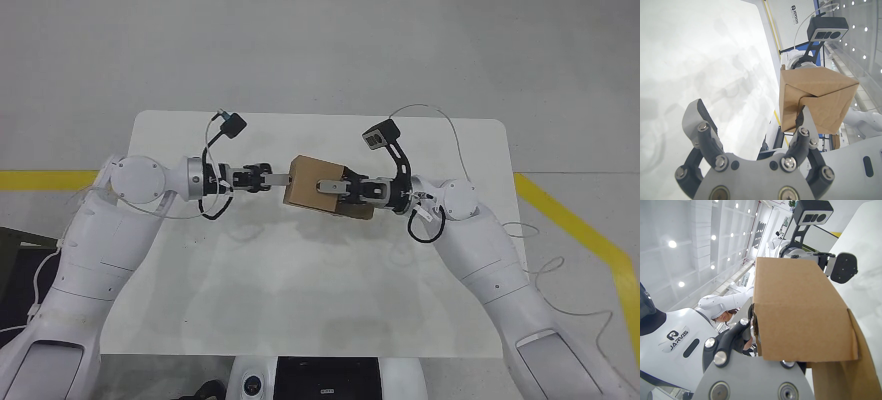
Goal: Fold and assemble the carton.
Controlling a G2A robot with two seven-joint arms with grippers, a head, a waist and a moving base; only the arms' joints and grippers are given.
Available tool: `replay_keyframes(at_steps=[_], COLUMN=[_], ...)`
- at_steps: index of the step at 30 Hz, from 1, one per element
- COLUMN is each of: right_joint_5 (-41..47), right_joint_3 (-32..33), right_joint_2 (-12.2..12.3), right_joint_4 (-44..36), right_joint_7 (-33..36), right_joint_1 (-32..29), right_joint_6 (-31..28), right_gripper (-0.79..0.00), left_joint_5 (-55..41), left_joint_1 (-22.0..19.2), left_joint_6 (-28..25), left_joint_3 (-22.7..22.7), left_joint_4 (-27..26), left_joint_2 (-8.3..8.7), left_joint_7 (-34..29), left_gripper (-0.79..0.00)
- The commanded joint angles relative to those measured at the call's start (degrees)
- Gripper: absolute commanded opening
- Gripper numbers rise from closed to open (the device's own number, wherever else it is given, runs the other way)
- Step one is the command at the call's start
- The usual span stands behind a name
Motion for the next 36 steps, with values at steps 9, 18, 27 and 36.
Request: replay_keyframes(at_steps=[9, 18, 27, 36], right_joint_5=[0.3, 0.5, 0.7, 0.9], right_joint_3=[-0.5, -1.0, -1.0, -0.6], right_joint_2=[-0.1, -0.2, -0.2, 0.1], right_joint_4=[-0.5, -0.4, -0.4, -0.5], right_joint_7=[-0.1, -0.3, -0.4, -0.2], right_joint_1=[0.1, 0.3, 0.3, -0.1], right_joint_6=[-0.1, -0.3, -0.4, -0.2], right_gripper=[-0.785, -0.785, -0.785, -0.785], left_joint_5=[-1.9, -2.2, -2.4, -1.9], left_joint_1=[0.0, 0.3, 0.6, 0.6], left_joint_6=[-0.5, -0.6, -0.5, -0.3], left_joint_3=[0.0, 0.1, 0.6, 0.7], left_joint_4=[-0.8, -1.4, -2.3, -2.2], left_joint_2=[-0.13, -0.11, -0.21, -0.21], left_joint_7=[0.2, -0.1, 0.0, 0.2], left_gripper=[0.000, 0.000, 0.000, 0.000])
